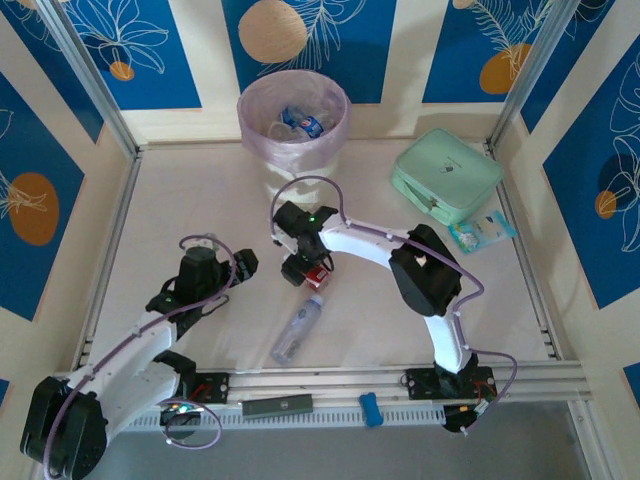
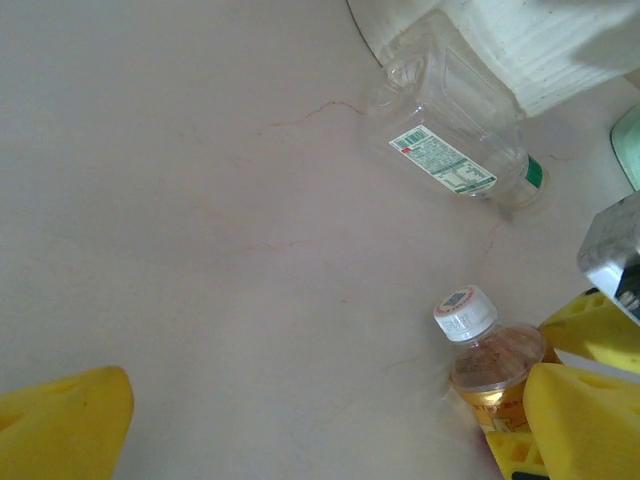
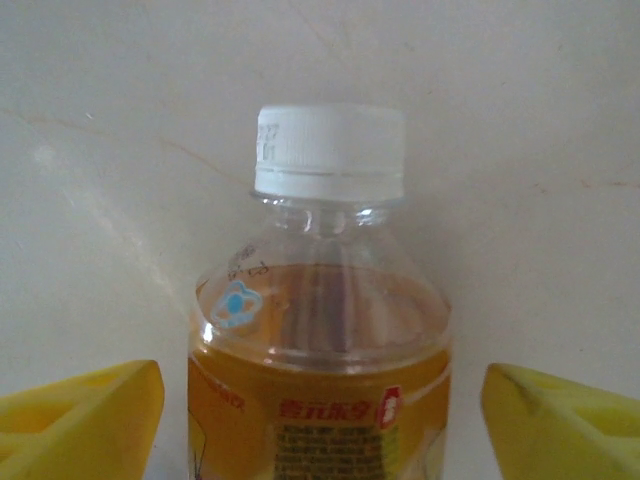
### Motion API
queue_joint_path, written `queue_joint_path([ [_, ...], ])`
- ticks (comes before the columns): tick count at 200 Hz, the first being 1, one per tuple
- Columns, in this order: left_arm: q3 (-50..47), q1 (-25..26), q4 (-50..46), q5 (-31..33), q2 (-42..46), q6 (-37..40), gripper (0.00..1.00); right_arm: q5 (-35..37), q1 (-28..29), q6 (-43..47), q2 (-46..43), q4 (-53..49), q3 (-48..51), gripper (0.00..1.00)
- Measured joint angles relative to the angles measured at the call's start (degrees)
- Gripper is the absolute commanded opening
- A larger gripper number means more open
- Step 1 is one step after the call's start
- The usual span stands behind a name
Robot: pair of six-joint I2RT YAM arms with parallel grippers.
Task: Put the plastic bottles in the bin
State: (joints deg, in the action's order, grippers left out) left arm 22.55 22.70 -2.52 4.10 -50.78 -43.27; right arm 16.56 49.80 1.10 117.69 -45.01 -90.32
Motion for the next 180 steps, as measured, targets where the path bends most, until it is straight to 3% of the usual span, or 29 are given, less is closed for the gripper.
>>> queue_joint_path([
  [102,0.8,0.0,0.5,-1.5,-3.0,-0.4,1.00,1.9,0.9,0.9,1.5,-1.0,0.0,0.54],
  [180,0.8,0.0,0.9,-1.5,-4.0,-0.4,1.00,0.7,0.6,0.5,0.7,1.1,0.0,0.50],
])
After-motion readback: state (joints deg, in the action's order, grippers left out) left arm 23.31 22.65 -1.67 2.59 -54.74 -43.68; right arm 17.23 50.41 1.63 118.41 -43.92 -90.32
